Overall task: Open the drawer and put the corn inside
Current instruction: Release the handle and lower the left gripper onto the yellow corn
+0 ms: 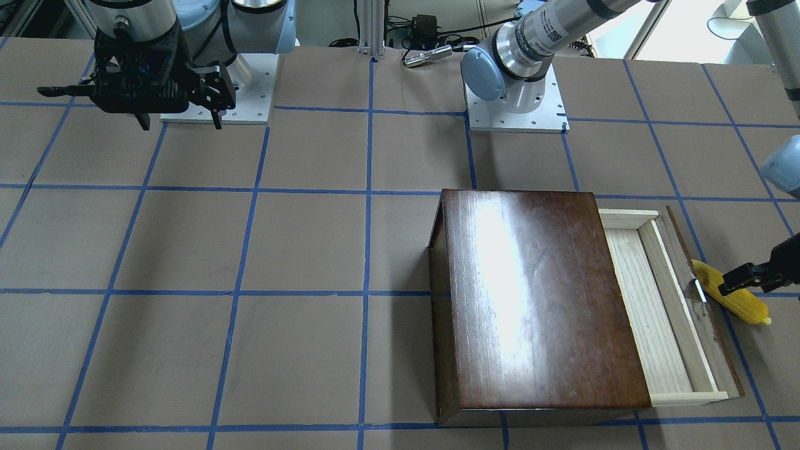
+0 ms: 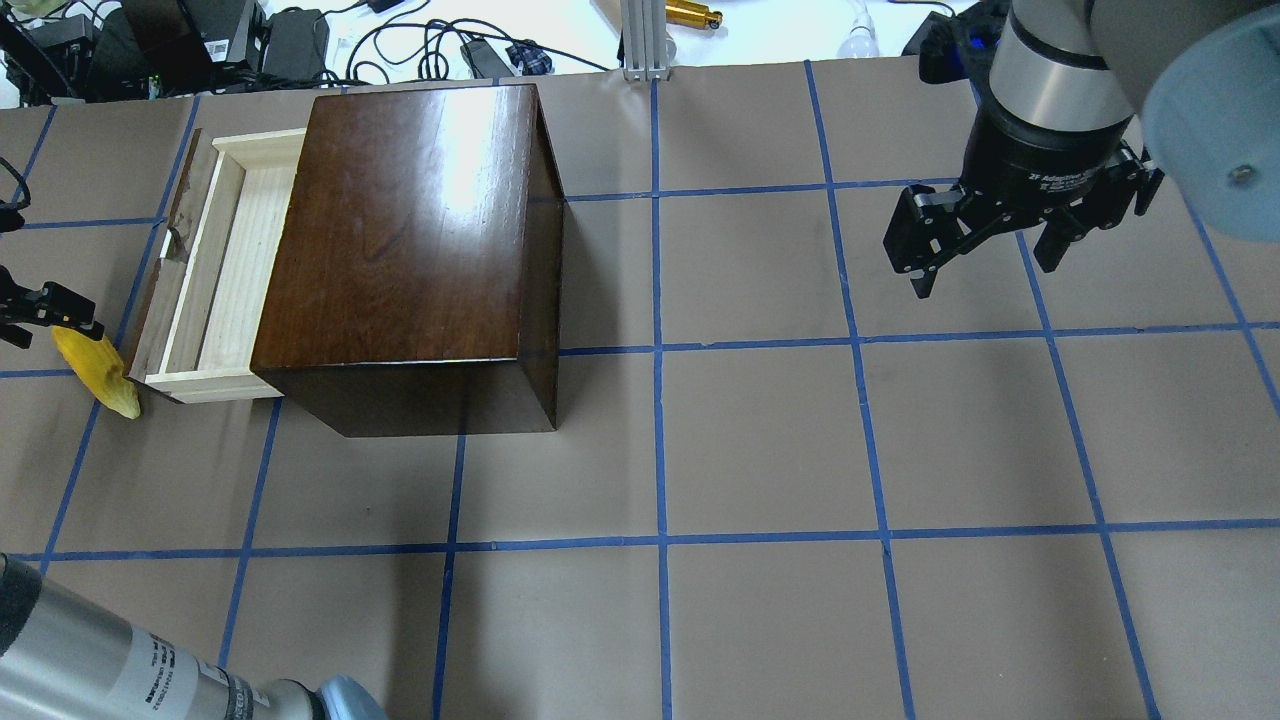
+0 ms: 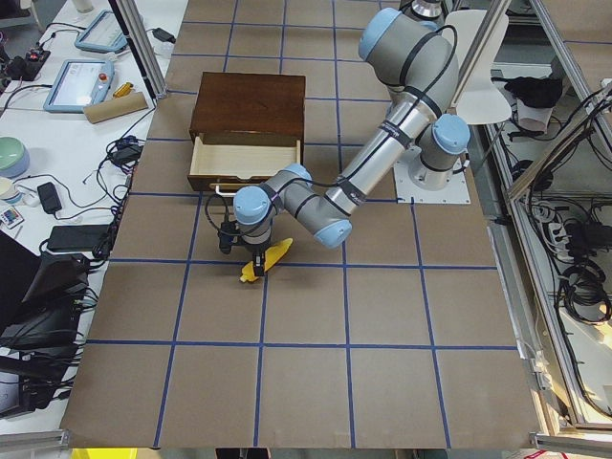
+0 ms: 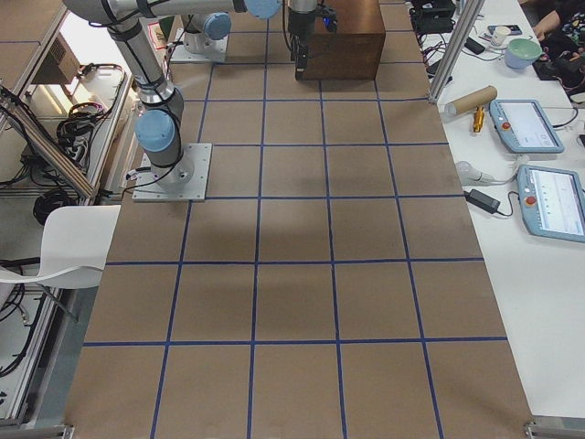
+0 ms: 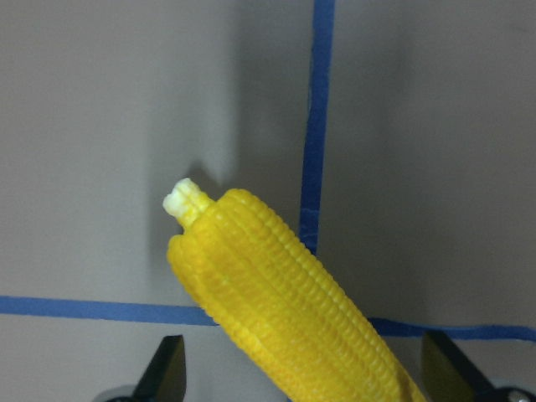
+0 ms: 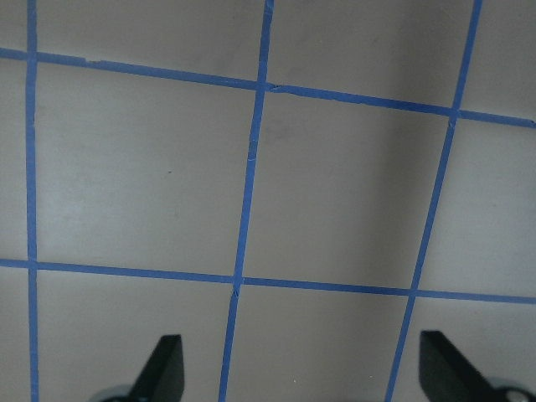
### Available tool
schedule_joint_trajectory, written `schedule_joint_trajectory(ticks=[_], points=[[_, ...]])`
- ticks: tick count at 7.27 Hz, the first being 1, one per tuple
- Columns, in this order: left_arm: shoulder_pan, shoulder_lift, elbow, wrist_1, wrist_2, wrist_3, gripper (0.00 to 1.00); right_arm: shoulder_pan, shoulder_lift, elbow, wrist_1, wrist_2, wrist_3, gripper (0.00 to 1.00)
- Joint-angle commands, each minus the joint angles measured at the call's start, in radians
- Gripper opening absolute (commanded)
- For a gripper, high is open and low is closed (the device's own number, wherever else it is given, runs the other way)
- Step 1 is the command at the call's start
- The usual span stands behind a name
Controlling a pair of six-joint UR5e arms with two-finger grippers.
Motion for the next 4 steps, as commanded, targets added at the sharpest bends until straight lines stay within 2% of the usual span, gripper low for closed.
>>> schedule_joint_trajectory(ticks=[1,4], points=[[-0.001,-0.034,0.000,0.020,0.038,-0.003,1.00,0.000,0.001,0.000,0.000,0.002,0.001,1.00],[-0.001,-0.056,0.000,0.027,0.041,-0.006,1.00,0.000,-0.001,0.000,0.000,0.000,-0.001,1.00]])
